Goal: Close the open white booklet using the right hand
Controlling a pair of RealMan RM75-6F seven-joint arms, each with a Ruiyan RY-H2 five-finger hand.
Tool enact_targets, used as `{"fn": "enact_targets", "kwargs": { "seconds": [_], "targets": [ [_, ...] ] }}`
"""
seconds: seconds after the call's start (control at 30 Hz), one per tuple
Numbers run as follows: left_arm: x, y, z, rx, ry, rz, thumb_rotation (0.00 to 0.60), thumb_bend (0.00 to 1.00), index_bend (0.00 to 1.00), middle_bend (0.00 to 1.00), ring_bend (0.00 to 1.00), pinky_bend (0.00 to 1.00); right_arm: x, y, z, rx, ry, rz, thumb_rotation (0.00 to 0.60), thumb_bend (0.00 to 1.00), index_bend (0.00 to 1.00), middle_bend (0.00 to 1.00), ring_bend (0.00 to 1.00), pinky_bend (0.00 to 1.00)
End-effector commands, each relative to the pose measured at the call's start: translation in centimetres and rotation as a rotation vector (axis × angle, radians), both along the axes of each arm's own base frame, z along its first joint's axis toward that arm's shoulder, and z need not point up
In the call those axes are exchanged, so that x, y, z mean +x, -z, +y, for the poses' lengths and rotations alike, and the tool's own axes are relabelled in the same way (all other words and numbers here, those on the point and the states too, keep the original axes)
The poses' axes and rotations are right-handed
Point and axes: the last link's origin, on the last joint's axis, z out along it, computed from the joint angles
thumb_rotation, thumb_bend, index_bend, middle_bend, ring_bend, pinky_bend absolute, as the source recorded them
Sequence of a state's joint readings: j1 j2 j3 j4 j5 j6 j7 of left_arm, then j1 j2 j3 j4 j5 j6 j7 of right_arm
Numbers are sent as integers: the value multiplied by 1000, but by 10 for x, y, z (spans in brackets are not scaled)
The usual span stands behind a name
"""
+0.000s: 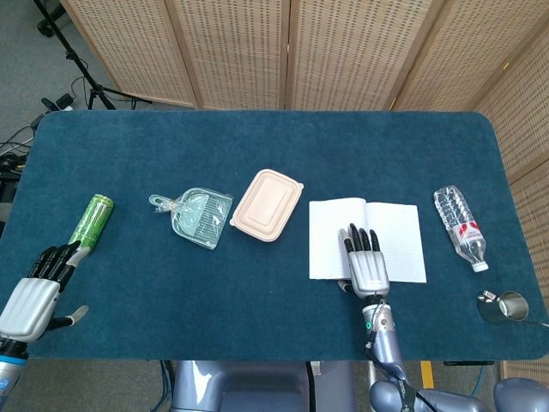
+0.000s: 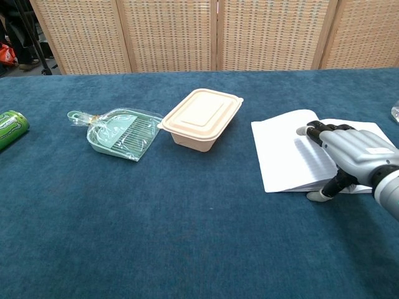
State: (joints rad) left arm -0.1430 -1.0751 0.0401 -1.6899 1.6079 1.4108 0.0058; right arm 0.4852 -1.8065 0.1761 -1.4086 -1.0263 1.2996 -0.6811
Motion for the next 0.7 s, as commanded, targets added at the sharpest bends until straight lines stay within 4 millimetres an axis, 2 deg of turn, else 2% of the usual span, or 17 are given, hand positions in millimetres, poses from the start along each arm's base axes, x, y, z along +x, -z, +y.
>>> {"fn": "enact_targets", "kwargs": {
  "seconds": [0.03,0.27,0.7],
  "targets": [
    [0,0,0,-1,1,-1,600,196,0,0,0,0,-1,-2,0,-4,2,-4,600,464,58,0,0,0],
    [0,1,0,-4,1,0,600,196,0,0,0,0,0,-6,0,-19,5,-16,600,517,58,0,0,0],
    [1,1,-1,-5,3,-1,600,196,0,0,0,0,0,-10,0,-38,10,-36,600,517,58,0,0,0]
  ]
}}
